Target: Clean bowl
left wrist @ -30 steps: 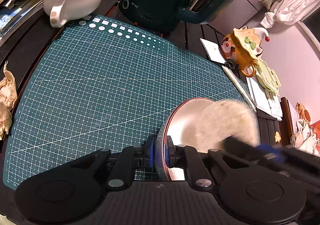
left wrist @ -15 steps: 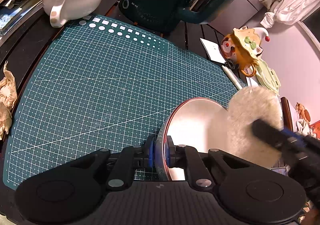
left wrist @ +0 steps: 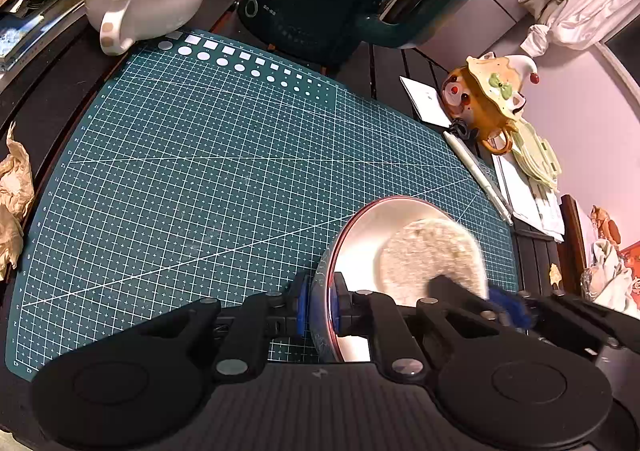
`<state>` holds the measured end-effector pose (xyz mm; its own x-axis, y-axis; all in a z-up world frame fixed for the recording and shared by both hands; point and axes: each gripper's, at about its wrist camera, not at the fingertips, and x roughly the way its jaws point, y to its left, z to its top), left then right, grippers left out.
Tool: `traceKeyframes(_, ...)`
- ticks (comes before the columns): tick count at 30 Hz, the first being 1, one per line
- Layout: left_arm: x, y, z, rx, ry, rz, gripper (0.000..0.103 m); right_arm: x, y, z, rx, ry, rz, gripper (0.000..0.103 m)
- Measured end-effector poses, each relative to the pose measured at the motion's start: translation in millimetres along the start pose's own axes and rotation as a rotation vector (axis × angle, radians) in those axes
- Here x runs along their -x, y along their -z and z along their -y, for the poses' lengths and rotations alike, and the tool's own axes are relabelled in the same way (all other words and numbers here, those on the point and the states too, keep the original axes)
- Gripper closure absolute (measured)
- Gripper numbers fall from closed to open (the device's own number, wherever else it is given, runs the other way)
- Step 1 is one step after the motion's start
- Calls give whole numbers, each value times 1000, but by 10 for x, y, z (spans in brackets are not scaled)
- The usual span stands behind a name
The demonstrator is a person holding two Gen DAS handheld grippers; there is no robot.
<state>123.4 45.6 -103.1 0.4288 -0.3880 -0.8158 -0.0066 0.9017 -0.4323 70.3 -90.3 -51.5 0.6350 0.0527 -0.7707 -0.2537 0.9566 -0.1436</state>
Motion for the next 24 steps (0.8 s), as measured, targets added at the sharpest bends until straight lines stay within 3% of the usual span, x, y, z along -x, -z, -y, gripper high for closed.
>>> traceKeyframes(2, 0, 0, -3, 2, 0, 0, 92, 114, -26, 50, -16, 3, 34, 92)
traceKeyframes(6, 1, 4, 1, 3, -2, -1, 92, 252, -98, 210, -101, -74, 71, 92)
traceKeyframes(10, -3, 5, 1, 3, -2, 0, 92, 133, -97, 266, -171, -207, 10, 91)
traceKeyframes(12, -4, 5, 1, 3, -3, 0, 92, -12, -55, 192, -156, -216, -36, 91)
traceKeyframes(14, -4, 6, 0, 4, -3, 0, 92, -146, -21, 143, -143, -203, -73, 91)
traceKeyframes(18, -5, 5, 5, 0, -1, 0, 92, -176, -12, 103, -101, -112, -66, 91)
traceKeyframes(21, -5, 3, -4, 3, 3, 0, 92, -93, -8, 72, -52, -43, -35, 92)
traceKeyframes(24, -8, 1, -12, 8, 4, -2, 92, 72, -55, 143, -69, -41, 15, 92)
